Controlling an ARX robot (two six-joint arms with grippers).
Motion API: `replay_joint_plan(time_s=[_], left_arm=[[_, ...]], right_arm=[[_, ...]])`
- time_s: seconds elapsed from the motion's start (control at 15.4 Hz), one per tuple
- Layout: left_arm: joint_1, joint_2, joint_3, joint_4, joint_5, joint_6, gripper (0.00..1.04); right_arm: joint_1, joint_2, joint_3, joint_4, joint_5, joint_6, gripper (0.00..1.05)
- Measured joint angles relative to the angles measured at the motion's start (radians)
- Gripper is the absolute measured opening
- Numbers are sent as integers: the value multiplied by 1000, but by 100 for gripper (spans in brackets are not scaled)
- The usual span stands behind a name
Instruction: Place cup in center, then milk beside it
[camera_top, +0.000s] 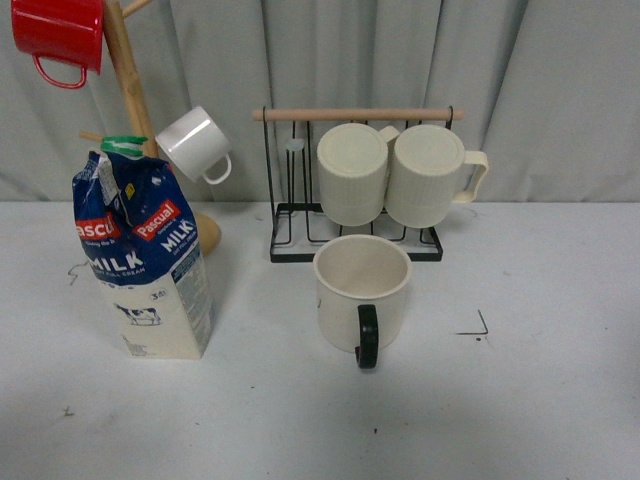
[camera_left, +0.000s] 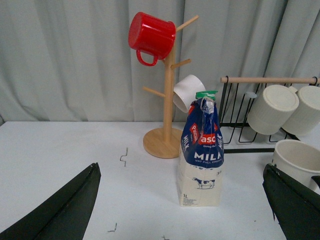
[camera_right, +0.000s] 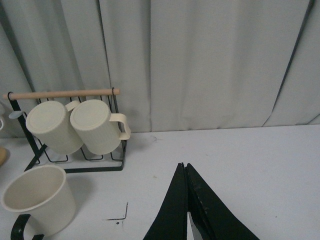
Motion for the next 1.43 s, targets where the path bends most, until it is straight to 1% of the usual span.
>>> replay_joint_plan(time_s=[0.07, 0.13, 0.39, 0.46, 0.59, 0.65, 1.11, 1.43], left_arm=[[0, 0, 0, 0, 0, 0, 98], [0, 0, 0, 0, 0, 0, 98], [0, 0, 0, 0, 0, 0, 98], [0, 0, 0, 0, 0, 0, 98], [0, 0, 0, 0, 0, 0, 98], [0, 0, 0, 0, 0, 0, 98], [0, 0, 0, 0, 0, 0, 98], [0, 0, 0, 0, 0, 0, 98]], right_arm=[[-64, -55, -23, -28, -64, 0, 2], [-83, -88, -37, -47, -63, 0, 2], [-76, -224, -83, -139, -76, 0, 2], [-76, -221, -112, -74, -76, 0, 2], [-76, -256, -128, -146, -75, 0, 2], [-76, -285, -128, -154, -75, 0, 2], [-76, -558, -128, -410, -75, 0, 2], [-76, -682, -128, -530, -75, 0, 2]])
